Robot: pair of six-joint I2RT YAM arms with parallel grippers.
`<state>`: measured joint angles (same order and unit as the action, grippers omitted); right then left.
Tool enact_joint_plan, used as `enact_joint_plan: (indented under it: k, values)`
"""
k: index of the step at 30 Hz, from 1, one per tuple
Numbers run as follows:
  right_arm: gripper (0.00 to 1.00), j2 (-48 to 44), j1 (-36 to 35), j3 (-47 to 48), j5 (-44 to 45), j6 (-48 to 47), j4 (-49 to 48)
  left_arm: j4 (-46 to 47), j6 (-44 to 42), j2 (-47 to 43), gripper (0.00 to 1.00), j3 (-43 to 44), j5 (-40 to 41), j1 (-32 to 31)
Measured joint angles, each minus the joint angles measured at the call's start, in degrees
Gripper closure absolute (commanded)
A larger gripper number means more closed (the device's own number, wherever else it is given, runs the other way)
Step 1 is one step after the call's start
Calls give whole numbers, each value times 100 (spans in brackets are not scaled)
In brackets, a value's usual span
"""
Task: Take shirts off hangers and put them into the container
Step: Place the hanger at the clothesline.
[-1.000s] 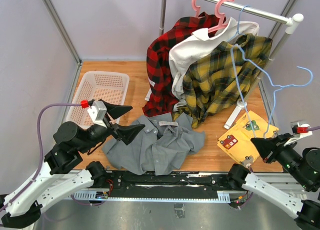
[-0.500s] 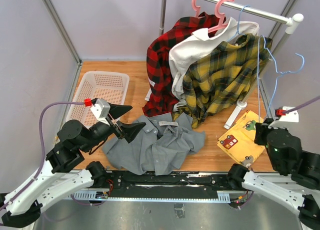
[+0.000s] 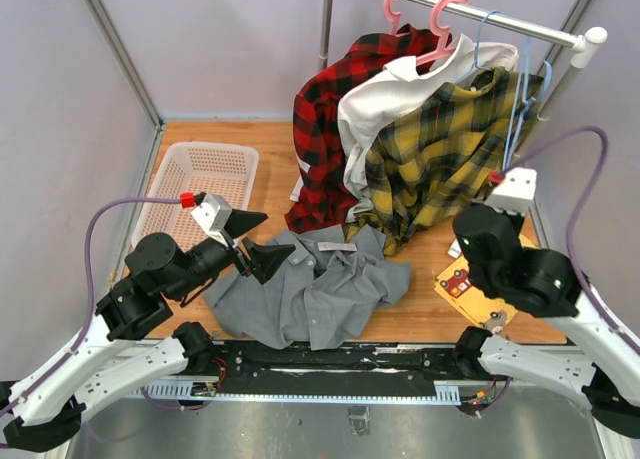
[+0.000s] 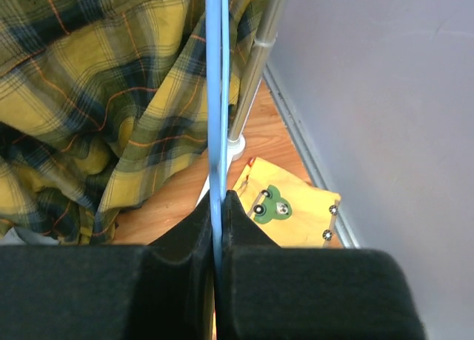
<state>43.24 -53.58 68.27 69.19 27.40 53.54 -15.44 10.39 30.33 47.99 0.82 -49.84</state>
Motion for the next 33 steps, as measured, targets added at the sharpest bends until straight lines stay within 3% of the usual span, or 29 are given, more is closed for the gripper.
enact_joint_plan:
  k: [9,19,27,33]
  values:
    - [99,1060,1718,382,-778,-343,-428,-212,85,98,0,151,-22,0]
    - [99,1679,2935,868,-1937,-492,-850,-407,173,-35,0,227,-28,0]
    - [95,2570,3541,1386,-2535,-516,-1029,-494,192,-35,0,411,-68,0]
    - [94,2675,3775,1495,-2833,-592,-1047,-597,195,-87,0,457,-63,0]
